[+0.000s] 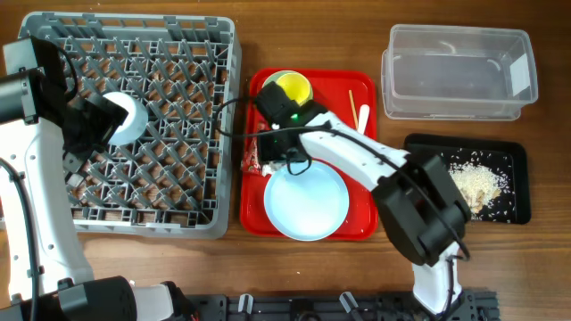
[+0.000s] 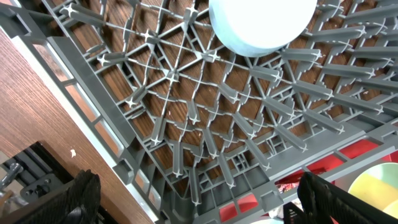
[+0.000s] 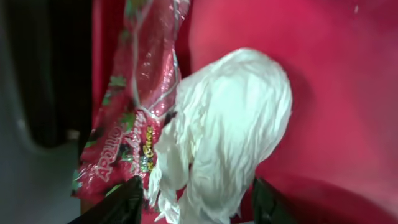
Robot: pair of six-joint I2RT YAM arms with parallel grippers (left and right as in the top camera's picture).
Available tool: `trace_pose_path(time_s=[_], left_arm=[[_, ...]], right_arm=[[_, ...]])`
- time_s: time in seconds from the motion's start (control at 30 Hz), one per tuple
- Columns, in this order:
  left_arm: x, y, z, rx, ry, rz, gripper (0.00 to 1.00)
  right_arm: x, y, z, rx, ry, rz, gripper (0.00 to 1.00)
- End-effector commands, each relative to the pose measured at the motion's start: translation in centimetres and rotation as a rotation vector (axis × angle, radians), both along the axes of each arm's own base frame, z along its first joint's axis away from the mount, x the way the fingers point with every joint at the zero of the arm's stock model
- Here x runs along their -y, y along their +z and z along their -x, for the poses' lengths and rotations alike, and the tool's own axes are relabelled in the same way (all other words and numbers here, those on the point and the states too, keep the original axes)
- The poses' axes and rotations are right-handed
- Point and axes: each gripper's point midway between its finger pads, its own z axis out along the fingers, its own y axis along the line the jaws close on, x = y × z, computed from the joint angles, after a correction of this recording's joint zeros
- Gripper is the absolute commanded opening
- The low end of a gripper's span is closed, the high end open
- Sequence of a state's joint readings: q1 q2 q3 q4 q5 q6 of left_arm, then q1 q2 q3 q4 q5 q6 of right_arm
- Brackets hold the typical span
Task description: Sort waste into correct bins and load items into the dishwasher rack
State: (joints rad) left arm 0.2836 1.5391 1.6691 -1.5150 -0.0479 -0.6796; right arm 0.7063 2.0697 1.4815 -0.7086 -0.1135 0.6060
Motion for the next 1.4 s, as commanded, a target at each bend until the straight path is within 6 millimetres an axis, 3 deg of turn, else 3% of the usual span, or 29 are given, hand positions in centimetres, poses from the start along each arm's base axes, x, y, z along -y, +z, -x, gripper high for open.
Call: trace_pose_path(time_s=[0.0, 0.17, 0.23, 0.3, 0.4, 0.6, 1.23, 1.33, 1.37], left_arm=[[-0.3, 0.5, -0.1, 0.017, 0.023, -0.007, 1.00], [-0.3, 0.5, -0.1, 0.017, 0.023, -0.007, 1.00], [-0.3, 0.5, -0.1, 0.017, 0.023, -0.007, 1.00], [-0.3, 0.5, -0.1, 0.017, 0.023, -0.007, 1.00], [-0.3, 0.5, -0.1, 0.017, 0.023, -0.007, 1.00], [-0.3, 0.5, -0.1, 0.017, 0.023, -0.007, 1.00], [-0.3, 0.5, -0.1, 0.017, 0.023, -0.007, 1.00], [-0.3, 0.5, -0.1, 0.017, 0.023, -0.007, 1.00], [-0.3, 0.5, -0.1, 0.017, 0.023, -0.007, 1.00]], right_arm=[[0.9, -0.9, -0.6, 0.031, -0.063, 0.068, 0.49], [1.3, -0.9, -0.8, 0.043, -0.068, 0.086, 0.30], [1.5, -0.9, -0.9, 0.050, -0.072, 0.096, 0.31], [1.8, -1.0, -1.1, 0.063, -0.078, 0.113, 0.41], [1.9, -1.0, -1.3, 0.078, -0.081, 0.126, 0.43], [1.6, -1.0, -1.6, 0.091, -0.088, 0.116, 0.35], [1.7, -1.4, -0.7, 0.057, -0.102, 0.124, 0.31], [1.8, -1.6, -0.5, 0.051, -0.116, 0.123, 0.25], [1.8, -1.6, -0.4, 0.049, -0.116, 0.124, 0.11]])
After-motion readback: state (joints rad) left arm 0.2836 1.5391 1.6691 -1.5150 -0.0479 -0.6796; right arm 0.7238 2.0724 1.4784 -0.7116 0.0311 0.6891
